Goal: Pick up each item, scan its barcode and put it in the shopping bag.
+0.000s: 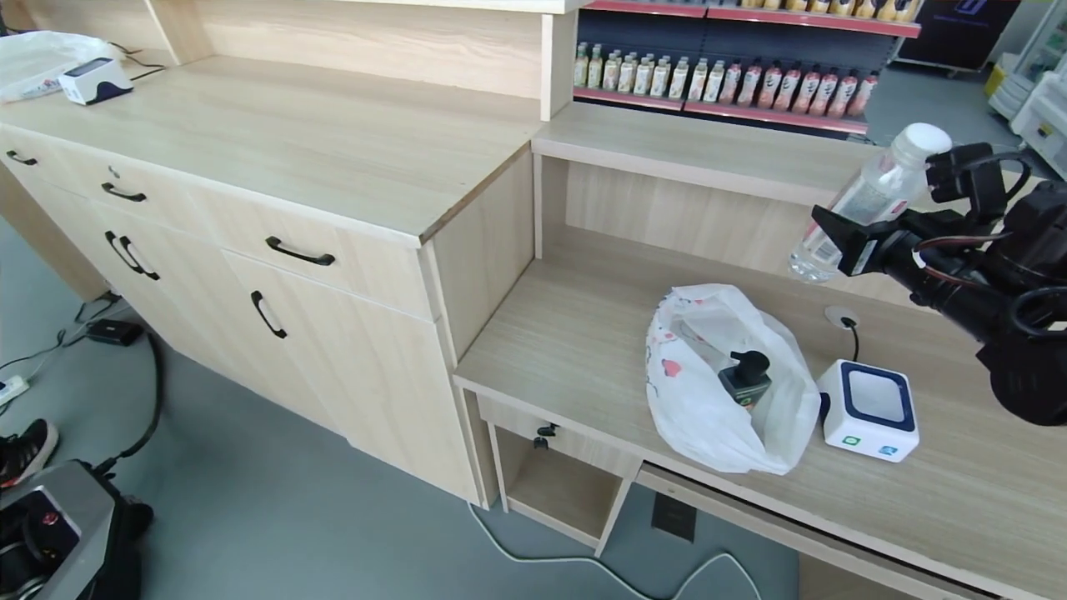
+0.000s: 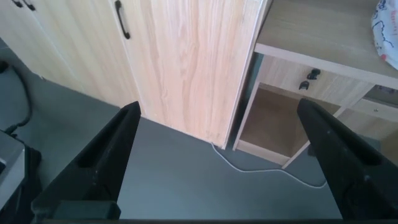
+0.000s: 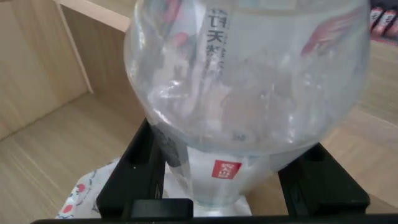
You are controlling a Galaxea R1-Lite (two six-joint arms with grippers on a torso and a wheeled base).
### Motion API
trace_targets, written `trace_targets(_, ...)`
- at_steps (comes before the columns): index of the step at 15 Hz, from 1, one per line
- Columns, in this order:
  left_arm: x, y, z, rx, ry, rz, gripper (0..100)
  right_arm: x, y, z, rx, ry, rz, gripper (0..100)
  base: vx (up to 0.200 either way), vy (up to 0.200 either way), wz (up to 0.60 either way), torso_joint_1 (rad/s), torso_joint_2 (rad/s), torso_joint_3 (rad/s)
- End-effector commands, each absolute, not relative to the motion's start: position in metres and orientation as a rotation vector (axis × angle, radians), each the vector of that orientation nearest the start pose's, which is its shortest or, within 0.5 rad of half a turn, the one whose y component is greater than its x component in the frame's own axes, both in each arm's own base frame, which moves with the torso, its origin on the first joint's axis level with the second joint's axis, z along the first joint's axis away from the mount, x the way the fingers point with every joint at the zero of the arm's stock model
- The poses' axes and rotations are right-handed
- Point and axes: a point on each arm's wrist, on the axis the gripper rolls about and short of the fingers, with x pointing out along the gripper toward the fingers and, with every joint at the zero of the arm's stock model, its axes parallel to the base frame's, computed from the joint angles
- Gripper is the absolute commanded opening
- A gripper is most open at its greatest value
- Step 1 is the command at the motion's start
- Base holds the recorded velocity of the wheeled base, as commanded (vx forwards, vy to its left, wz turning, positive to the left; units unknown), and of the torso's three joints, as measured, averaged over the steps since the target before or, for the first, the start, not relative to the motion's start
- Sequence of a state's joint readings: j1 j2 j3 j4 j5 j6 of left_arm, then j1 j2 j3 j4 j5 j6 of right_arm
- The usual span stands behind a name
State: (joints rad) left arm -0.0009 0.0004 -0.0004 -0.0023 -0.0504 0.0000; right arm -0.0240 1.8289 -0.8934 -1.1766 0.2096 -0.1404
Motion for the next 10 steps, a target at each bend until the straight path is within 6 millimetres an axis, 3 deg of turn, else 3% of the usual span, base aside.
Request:
trace_targets(1,-0.023,-0.001,0.076,0.000,-0.003,-0.051,100,0.354,-0.005,0.196,-0.147,-0.187,0.172,0,0.000,0.000,0.00,0.000,0.00,0.000)
trace_targets(5,-0.023,-0.001,0.076,0.002,-0.003,-0.051,100,0.372,-0.004,0.159,-0.113,-0.086,0.188,0,0.000,0.000,0.00,0.000,0.00,0.000)
trace_targets(10,-0.023,-0.001,0.076,0.000,-0.005,-0.051,100,0.382,-0.008,0.128,-0.106,-0.028,0.181,0,0.000,0.000,0.00,0.000,0.00,0.000)
